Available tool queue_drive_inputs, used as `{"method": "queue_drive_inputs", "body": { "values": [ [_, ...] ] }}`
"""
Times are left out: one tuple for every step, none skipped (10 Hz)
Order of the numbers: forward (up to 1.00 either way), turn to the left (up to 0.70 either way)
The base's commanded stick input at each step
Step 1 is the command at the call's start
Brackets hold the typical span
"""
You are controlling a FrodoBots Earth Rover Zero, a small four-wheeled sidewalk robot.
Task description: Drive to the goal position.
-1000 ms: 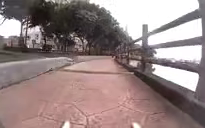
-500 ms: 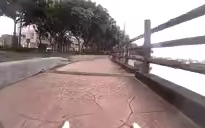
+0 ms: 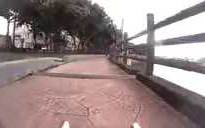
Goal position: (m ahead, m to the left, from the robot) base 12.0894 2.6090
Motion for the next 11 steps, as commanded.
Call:
{"method": "queue_drive_inputs", "body": {
  "values": [
    [0.70,0.00],
    [0.70,0.00],
    [0.70,0.00],
    [0.70,0.00],
    [0.70,0.00],
    [0.70,0.00],
    [0.70,0.00],
    [0.70,0.00],
    [0.70,0.00],
    [0.70,0.00],
    [0.70,0.00]
  ]
}}
